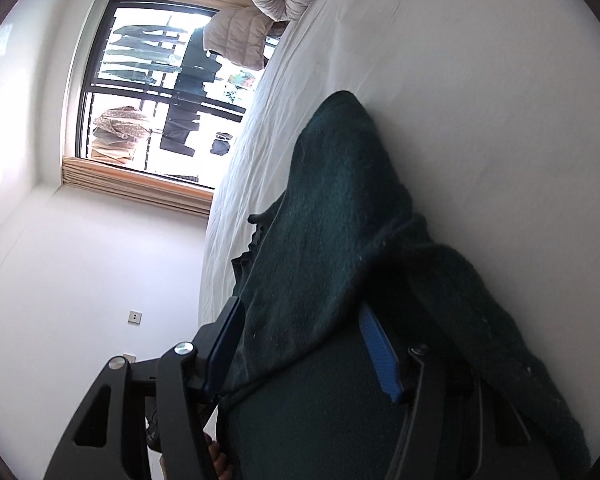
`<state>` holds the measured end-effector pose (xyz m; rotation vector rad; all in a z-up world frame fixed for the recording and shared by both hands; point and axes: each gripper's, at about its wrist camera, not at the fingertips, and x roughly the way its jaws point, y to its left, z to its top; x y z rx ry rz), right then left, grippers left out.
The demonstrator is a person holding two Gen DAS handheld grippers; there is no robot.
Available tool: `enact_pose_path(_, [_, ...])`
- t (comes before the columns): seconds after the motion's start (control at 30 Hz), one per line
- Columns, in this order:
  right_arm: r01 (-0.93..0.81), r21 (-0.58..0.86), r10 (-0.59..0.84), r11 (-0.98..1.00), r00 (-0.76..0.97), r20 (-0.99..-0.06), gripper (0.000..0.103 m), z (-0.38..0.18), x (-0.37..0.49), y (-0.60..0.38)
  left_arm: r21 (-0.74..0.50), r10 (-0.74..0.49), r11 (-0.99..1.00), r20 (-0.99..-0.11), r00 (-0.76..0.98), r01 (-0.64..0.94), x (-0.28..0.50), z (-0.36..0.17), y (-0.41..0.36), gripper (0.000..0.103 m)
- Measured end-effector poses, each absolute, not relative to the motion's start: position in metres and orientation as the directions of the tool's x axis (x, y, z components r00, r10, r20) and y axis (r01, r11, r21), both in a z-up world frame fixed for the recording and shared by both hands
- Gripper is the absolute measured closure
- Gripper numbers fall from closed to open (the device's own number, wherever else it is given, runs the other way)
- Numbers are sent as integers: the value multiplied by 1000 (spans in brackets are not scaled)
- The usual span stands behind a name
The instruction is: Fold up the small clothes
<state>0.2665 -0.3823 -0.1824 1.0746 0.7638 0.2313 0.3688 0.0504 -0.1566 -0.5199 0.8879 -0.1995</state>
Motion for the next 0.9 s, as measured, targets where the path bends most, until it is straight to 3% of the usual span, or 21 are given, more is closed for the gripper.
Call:
enact_pose_path(0.2, [197, 831, 490, 520, 728, -479, 39, -180, 283, -378, -509, -367, 858, -702, 610, -69, 363, -160, 64, 95])
enact_pose_path(0.3, [223, 808, 470, 546, 716, -516, 49, -187, 286, -379, -510, -371, 857, -708, 601, -72, 361, -168, 68, 95])
enact_pose_path(0.5, [226, 792, 466, 567, 705, -535, 51, -184, 281, -380, -522, -377, 850, -696, 611, -69, 367, -170, 74, 93])
enact_pose_path(0.8, [248, 771, 468, 586, 673, -572, 51, -179, 274, -380, -458, -328, 887, -717, 615, -61, 361, -163, 74, 92])
enact_pose_path(0.9, [279, 740, 451, 612, 646, -616, 51, -169, 256, -382, -363, -245, 930, -729, 639, -58, 350, -146, 72, 92])
